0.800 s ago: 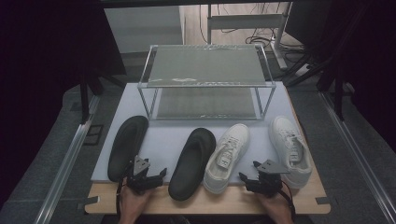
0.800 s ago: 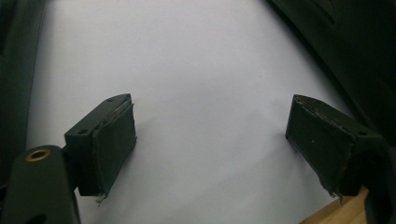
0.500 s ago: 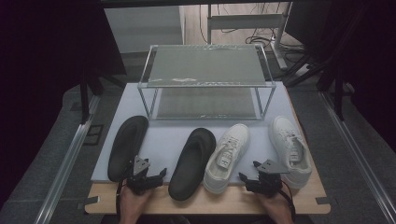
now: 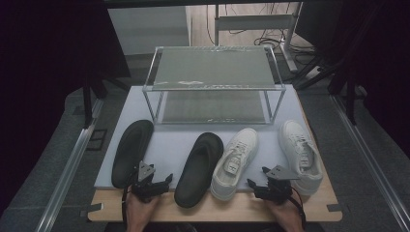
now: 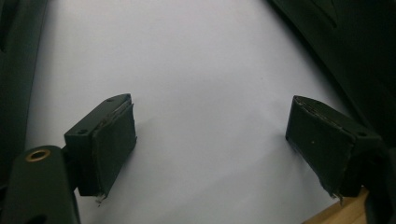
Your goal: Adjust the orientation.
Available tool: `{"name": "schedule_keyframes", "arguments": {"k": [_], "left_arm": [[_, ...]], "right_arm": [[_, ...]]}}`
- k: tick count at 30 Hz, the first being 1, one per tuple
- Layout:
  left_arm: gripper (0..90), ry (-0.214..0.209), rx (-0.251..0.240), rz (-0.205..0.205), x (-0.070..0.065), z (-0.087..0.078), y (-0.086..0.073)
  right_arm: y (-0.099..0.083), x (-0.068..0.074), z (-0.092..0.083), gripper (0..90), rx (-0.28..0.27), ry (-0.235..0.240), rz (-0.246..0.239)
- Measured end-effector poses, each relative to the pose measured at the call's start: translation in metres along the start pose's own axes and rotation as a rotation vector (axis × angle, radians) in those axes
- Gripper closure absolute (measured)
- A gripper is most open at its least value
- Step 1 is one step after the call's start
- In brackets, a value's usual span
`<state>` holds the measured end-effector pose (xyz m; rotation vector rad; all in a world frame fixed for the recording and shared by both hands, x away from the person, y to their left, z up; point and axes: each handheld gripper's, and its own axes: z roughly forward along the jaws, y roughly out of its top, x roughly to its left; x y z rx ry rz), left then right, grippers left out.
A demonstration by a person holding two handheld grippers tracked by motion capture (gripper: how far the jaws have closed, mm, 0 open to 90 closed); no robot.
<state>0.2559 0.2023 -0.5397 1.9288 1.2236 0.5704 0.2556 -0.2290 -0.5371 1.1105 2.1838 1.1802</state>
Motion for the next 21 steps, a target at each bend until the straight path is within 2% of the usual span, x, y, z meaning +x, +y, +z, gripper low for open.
{"name": "schedule_keyframes", "arguments": {"k": [9,14,21], "left_arm": [[14.3,-0.002,0.007,-0.005,-0.0003,0.0002,0.0015],[14.1,-0.024,-0.001,-0.019,0.0016,-0.0017,0.0042],[13.7,-0.042,-0.015,-0.008,0.0013,-0.0074,0.0097]], "right_arm": [[0.0000,0.0002,-0.0002,25.0,0.002,-0.004,-0.002],[0.0002,0.0005,0.0007,18.1,0.006,-0.016,0.003],[0.0006,0.0009,0.0012,14.3,0.018,-0.009,-0.002]]}}
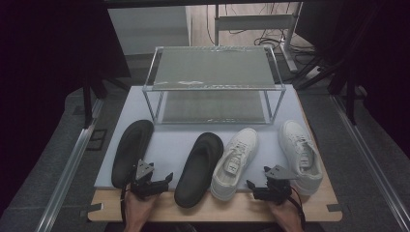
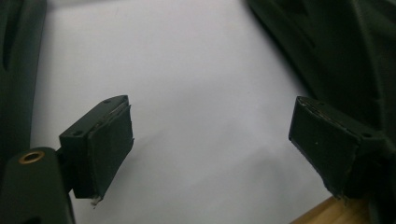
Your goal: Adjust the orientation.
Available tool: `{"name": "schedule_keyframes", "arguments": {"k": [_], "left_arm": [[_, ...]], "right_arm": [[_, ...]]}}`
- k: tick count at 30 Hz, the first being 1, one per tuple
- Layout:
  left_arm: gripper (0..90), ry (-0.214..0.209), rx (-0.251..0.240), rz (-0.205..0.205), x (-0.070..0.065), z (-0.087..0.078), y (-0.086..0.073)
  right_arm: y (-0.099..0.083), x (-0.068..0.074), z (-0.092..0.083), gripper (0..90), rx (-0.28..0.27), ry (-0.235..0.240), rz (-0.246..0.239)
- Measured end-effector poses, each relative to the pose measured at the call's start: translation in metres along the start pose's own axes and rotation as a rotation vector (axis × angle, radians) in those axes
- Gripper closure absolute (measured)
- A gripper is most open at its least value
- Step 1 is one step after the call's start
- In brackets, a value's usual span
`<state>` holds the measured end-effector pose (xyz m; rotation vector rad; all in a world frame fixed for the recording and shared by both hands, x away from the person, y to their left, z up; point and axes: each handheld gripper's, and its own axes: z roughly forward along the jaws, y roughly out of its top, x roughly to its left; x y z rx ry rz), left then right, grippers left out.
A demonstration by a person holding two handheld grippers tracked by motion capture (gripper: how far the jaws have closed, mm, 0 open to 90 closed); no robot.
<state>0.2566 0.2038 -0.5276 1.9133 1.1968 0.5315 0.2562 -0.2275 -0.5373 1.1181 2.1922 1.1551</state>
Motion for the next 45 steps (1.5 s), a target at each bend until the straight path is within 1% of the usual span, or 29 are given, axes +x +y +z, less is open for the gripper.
{"name": "schedule_keyframes", "arguments": {"k": [5,13,17,22,26,35,37,39,40,41,42,45], "left_arm": [[13.4,-0.024,0.013,-0.005,0.002,-0.001,0.004],[13.5,-0.023,0.022,-0.007,0.007,-0.006,0.012],[13.7,-0.017,0.020,-0.004,0.009,-0.008,0.016],[14.1,-0.010,0.024,0.005,0.011,-0.012,0.021],[15.5,0.003,0.024,0.013,0.014,-0.017,0.027],[22.4,0.045,0.013,0.001,0.030,-0.029,0.034],[25.4,0.063,0.014,-0.003,0.035,-0.032,0.035],[28.5,0.072,0.017,-0.008,0.039,-0.033,0.036],[31.8,0.098,0.025,-0.013,0.045,-0.033,0.036],[33.5,0.098,0.025,-0.013,0.045,-0.033,0.036],[33.5,0.107,0.029,-0.018,0.048,-0.033,0.036],[40.7,0.114,0.040,-0.034,0.057,-0.033,0.035]], "right_arm": [[0.000,0.000,0.001,12.5,0.002,0.005,-0.004],[0.001,0.002,0.002,9.7,0.005,0.004,-0.001],[0.001,0.003,0.003,6.9,0.011,0.007,-0.002],[0.001,0.003,0.003,6.5,0.014,0.005,-0.003],[0.001,0.003,0.003,6.5,0.014,0.005,-0.003],[0.001,0.003,0.003,6.5,0.015,0.005,-0.004],[0.001,0.003,0.003,6.5,0.015,0.005,-0.004],[0.001,0.003,0.003,6.5,0.015,0.005,-0.004],[0.001,0.003,0.003,6.4,0.015,0.005,-0.004],[0.001,0.003,0.003,6.4,0.015,0.005,-0.004],[0.001,0.003,0.003,6.4,0.015,0.005,-0.004],[0.001,0.003,0.003,6.4,0.015,0.004,-0.003]]}}
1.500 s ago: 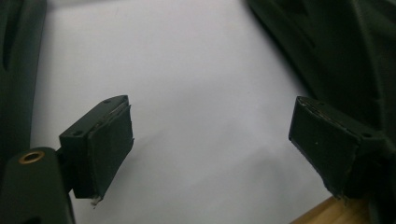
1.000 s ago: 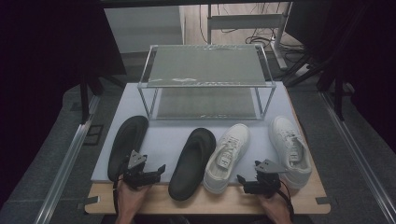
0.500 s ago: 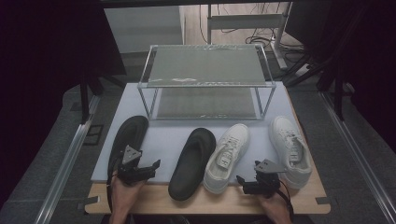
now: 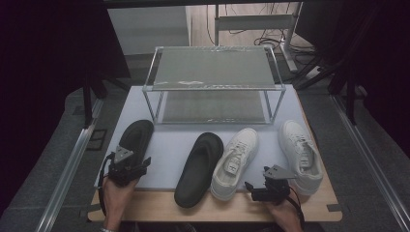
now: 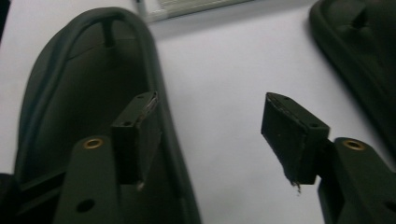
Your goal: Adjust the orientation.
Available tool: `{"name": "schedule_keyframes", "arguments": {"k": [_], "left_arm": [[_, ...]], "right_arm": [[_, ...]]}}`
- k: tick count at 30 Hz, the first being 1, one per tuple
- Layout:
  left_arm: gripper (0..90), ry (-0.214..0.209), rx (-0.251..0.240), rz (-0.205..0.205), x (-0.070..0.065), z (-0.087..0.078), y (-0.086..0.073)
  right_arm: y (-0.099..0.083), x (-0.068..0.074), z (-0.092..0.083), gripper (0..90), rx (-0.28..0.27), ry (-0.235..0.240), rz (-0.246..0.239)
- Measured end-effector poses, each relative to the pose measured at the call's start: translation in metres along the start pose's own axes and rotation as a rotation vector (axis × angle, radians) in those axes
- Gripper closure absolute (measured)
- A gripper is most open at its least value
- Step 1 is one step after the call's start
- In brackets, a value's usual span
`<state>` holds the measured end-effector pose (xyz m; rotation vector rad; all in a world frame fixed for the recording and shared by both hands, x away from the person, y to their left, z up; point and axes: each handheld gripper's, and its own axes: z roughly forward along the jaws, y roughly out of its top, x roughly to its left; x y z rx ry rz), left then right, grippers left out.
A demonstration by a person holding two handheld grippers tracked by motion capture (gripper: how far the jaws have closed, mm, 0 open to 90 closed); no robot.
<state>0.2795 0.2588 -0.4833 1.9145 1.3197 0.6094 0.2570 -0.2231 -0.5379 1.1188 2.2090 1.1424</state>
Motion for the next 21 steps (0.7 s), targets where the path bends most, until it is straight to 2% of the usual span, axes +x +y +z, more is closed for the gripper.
{"name": "schedule_keyframes", "arguments": {"k": [2,3,11,21], "left_arm": [[45.4,0.011,0.013,-0.003,0.005,0.002,0.001],[50.6,0.014,0.019,-0.004,0.006,0.003,0.001],[64.1,0.025,0.068,-0.022,0.018,0.017,0.008],[70.3,0.046,0.117,-0.037,0.022,0.031,0.015]], "right_arm": [[0.000,0.000,0.000,6.5,0.000,0.000,0.001],[0.000,0.000,0.000,6.5,0.000,-0.001,0.001],[0.000,0.000,0.000,6.5,0.000,-0.001,0.002],[0.000,0.000,0.000,6.5,0.000,0.000,0.001]]}}
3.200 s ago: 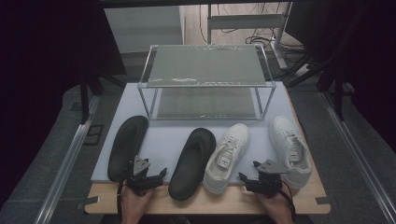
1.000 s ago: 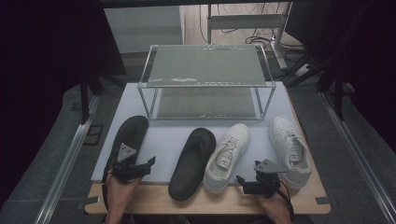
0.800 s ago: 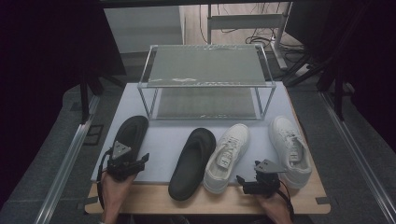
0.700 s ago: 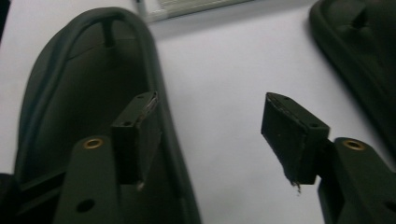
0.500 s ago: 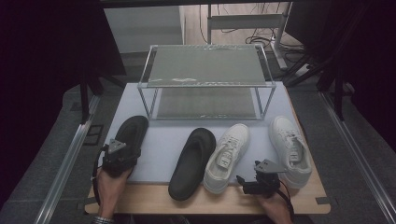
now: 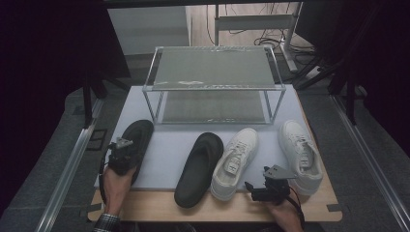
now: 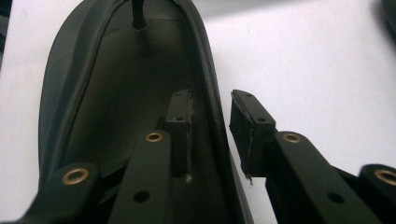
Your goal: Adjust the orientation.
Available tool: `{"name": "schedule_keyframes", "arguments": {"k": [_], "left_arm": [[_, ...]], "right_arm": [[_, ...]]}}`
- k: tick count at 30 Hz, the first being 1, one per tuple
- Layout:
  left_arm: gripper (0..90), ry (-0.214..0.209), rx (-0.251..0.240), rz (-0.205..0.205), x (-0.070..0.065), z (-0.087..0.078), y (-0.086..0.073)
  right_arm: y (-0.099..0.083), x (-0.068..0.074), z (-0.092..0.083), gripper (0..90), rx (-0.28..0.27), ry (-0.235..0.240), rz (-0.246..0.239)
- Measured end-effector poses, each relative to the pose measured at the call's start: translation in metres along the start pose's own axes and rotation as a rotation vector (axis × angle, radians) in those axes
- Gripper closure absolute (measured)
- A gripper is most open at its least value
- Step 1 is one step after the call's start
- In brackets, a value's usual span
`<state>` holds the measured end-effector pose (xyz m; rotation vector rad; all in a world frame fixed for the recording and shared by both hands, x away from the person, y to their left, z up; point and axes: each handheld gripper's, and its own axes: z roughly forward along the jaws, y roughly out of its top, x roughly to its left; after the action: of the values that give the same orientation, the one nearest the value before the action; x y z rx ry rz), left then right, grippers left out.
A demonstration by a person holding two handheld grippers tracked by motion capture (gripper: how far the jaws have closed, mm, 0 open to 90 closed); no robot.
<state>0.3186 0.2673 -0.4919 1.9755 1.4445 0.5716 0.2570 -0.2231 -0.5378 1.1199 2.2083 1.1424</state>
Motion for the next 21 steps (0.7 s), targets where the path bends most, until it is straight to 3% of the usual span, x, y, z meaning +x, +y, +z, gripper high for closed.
{"name": "schedule_keyframes", "arguments": {"k": [6,10,21], "left_arm": [[78.0,-0.013,0.009,-0.012,0.001,0.002,0.000],[81.5,0.001,0.011,-0.017,0.000,0.001,0.000],[83.4,-0.006,-0.013,-0.020,0.007,-0.013,-0.006]], "right_arm": [[0.000,0.000,0.000,6.5,0.000,0.000,0.000],[0.000,0.000,0.000,6.5,0.000,0.000,0.000],[0.000,0.000,0.000,6.5,0.000,0.000,0.002]]}}
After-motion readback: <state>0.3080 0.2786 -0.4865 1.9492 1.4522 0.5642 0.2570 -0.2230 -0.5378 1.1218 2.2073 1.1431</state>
